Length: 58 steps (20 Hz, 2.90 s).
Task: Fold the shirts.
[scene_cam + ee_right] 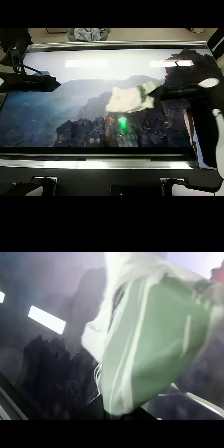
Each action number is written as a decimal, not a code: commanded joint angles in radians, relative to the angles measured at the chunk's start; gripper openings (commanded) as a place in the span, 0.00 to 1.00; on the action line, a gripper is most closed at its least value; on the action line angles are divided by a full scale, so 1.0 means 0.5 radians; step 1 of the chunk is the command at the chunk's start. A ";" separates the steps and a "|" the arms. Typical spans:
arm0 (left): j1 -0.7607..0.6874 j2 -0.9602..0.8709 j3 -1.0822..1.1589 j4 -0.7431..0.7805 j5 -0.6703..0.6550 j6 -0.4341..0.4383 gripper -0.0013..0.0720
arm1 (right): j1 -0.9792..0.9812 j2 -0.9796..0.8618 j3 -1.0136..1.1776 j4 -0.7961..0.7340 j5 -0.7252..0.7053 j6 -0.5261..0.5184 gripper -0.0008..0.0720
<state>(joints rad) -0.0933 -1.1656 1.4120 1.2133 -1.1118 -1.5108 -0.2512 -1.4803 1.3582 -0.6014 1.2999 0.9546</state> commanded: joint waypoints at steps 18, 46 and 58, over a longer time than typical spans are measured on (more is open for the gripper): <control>-0.004 0.001 -0.001 -0.002 0.001 0.021 0.06 | -1.843 0.177 1.187 -0.369 0.842 0.555 0.07; -0.066 -0.014 0.343 0.151 0.119 0.089 0.05 | -1.756 0.907 0.195 -1.288 -0.361 0.205 0.99; -0.164 -0.314 -0.229 0.887 -0.486 -0.460 0.96 | 0.686 0.195 0.214 -1.516 0.388 0.375 0.97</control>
<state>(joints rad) -0.1467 -1.3670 1.4673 1.6428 -1.3357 -1.7130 -0.0879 -1.2644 1.4998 -1.3849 1.3373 1.0958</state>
